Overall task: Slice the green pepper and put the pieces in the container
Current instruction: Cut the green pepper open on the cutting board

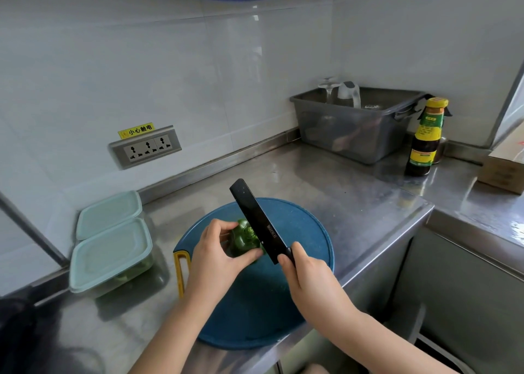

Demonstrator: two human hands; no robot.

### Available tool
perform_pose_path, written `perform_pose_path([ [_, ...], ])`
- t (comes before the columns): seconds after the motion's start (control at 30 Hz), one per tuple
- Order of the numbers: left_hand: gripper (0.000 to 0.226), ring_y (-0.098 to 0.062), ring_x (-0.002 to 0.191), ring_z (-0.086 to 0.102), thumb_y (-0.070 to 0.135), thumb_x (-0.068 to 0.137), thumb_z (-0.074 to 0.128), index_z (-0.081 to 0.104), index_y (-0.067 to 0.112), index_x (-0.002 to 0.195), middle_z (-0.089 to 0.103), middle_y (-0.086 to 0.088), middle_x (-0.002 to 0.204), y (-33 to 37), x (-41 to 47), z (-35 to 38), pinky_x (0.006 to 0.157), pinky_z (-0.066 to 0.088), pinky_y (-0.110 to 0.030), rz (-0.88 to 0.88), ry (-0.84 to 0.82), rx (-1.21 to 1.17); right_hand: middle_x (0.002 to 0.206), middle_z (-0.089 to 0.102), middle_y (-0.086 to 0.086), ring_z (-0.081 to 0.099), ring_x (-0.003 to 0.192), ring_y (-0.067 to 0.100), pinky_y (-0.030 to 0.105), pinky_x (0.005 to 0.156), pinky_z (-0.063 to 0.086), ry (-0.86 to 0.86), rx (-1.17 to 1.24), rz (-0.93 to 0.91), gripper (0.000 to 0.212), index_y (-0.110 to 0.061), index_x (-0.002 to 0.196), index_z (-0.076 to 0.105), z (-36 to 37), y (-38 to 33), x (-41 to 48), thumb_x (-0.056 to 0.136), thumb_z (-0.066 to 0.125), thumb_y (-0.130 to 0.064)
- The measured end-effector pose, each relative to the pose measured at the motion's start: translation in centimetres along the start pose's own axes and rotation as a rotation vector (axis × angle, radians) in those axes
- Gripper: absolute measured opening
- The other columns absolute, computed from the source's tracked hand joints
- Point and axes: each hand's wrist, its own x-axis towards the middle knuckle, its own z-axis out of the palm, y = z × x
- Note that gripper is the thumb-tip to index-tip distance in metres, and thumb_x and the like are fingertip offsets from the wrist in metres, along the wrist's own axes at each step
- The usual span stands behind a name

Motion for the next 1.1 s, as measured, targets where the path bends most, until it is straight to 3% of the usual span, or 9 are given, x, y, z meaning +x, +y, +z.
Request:
perform_pose_path([
  [0.43,0.051,0.012,0.087,0.054,0.034,0.059,0.086,0.054,0.023,0.097,0.064,0.011,0.100,0.1,-0.3,0.4,0.068,0.038,0.003,-0.019,0.042,0.002,0.070,0.048,0.003,0.050,0.064,0.030,0.035,0.057,0.037,-0.042,-0.100,-0.010,0.025,-0.016,0.090,0.031,0.7,-0.6,1.0,0.101,0.027,-0.038],
  [0.77,0.046,-0.005,0.097,0.058,0.037,0.070,0.078,0.053,0.025,0.107,0.061,0.007,0.108,-0.1,-0.5,0.7,0.070,0.040,-0.002,-0.027,0.060,-0.021,0.064,0.041,0.000,0.035,0.052,0.017,0.029,0.045,0.027,-0.110,-0.069,0.004,0.026,-0.013,0.086,0.031,-0.1,-1.3,2.2,0.101,0.031,-0.034],
  [0.87,0.053,-0.005,0.098,0.055,0.038,0.073,0.075,0.053,0.024,0.119,0.059,0.005,0.111,-0.2,-0.8,0.8,0.072,0.036,0.004,-0.014,0.048,0.000,0.063,0.040,-0.001,0.035,0.051,0.016,0.027,0.044,0.025,-0.100,-0.065,0.015,0.025,-0.014,0.086,0.030,0.4,-1.0,0.6,0.101,0.030,-0.034],
  [0.97,0.057,0.000,0.087,0.052,0.035,0.075,0.074,0.054,0.017,0.126,0.055,0.002,0.105,0.0,-0.7,0.8,0.070,0.035,0.004,-0.035,0.044,0.025,0.064,0.041,-0.001,0.039,0.054,0.020,0.030,0.047,0.029,-0.084,-0.046,0.026,0.025,-0.014,0.087,0.031,0.8,-1.0,0.3,0.101,0.030,-0.035],
  [1.1,0.050,0.005,0.077,0.051,0.030,0.076,0.074,0.059,0.012,0.121,0.051,0.001,0.091,0.2,-0.7,0.9,0.068,0.036,0.001,-0.031,0.046,0.055,0.066,0.042,-0.001,0.045,0.063,0.025,0.034,0.056,0.036,-0.081,-0.052,0.020,0.024,-0.014,0.089,0.032,1.4,-1.2,0.9,0.101,0.031,-0.034],
])
